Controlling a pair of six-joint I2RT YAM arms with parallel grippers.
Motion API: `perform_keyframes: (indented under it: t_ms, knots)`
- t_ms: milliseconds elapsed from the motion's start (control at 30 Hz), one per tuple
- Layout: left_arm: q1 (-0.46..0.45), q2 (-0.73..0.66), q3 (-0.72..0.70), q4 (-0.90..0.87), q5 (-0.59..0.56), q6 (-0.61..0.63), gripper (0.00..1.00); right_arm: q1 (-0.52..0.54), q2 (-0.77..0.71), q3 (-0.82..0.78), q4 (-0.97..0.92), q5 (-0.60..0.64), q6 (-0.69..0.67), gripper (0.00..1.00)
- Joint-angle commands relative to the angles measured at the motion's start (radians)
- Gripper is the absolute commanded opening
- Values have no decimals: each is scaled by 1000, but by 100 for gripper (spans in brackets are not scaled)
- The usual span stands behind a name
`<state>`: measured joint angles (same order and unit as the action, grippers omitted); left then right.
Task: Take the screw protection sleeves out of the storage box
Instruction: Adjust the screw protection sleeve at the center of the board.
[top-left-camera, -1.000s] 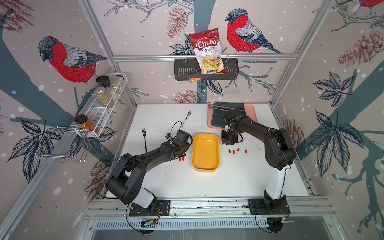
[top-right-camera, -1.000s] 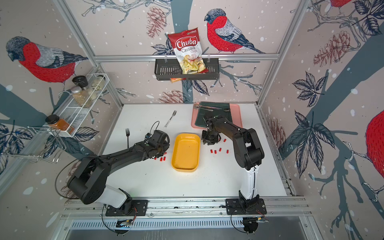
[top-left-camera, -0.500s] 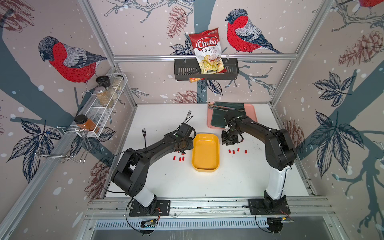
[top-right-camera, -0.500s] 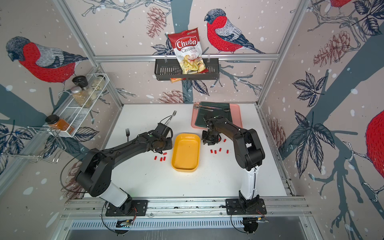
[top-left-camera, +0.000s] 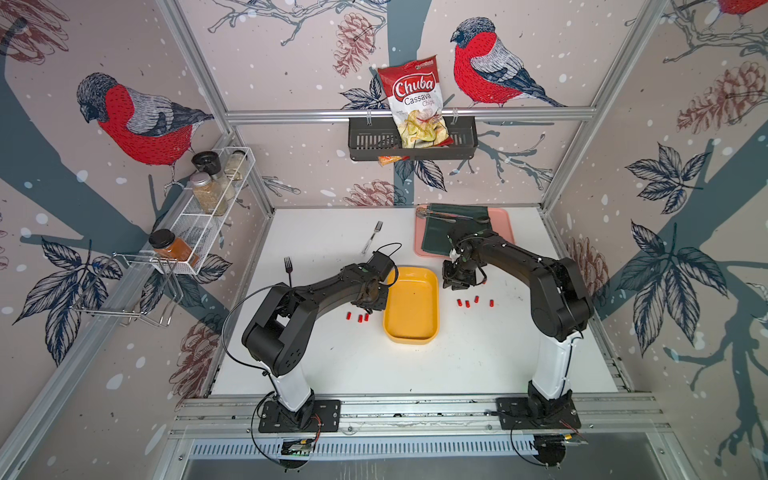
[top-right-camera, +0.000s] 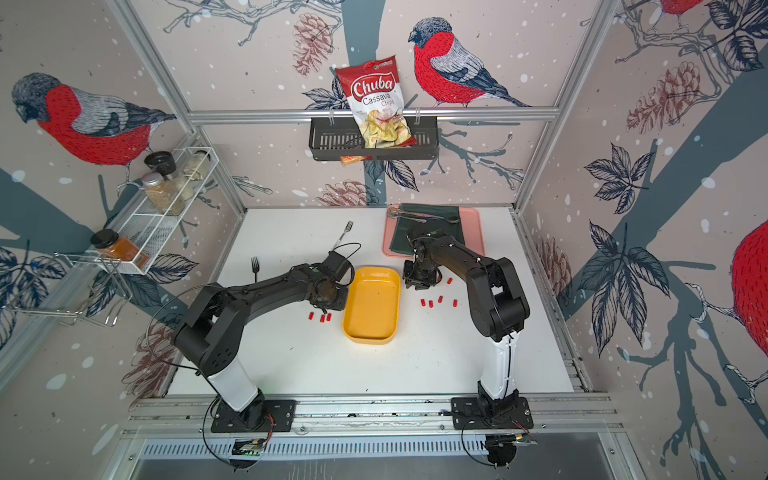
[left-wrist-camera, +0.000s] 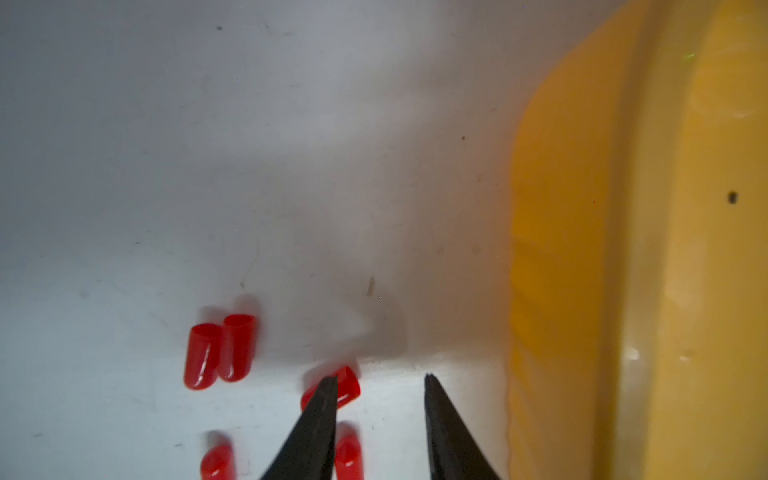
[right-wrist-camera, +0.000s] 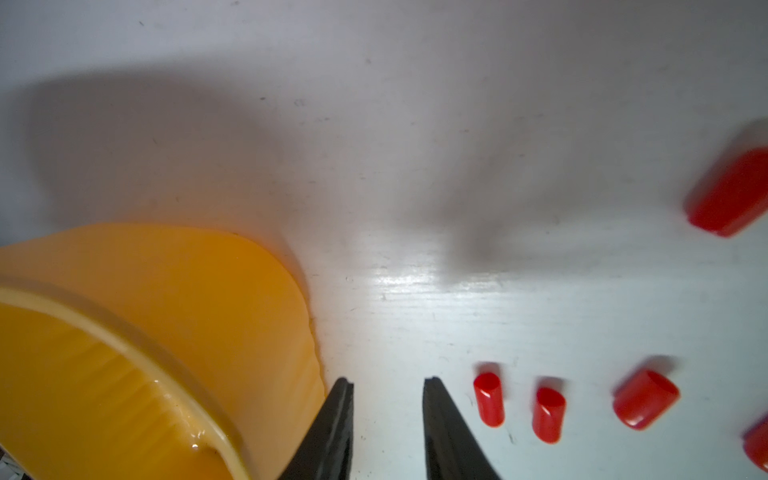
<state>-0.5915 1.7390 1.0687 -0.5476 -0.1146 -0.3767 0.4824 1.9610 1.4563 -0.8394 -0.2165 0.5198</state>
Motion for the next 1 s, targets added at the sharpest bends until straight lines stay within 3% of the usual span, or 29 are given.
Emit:
perform_keyframes:
  t_ms: [0,533,967]
  knots:
    - [-6,7,9,-38,-55,20,36,3,1,4,-10,9,-4,34]
    - [-28,46,-23,-22,-124,24,34,5,3,6,-13,13,-4,34]
    - [-33,102,7,-25,-159,-13,9,5,0,3,-14,20,-4,34]
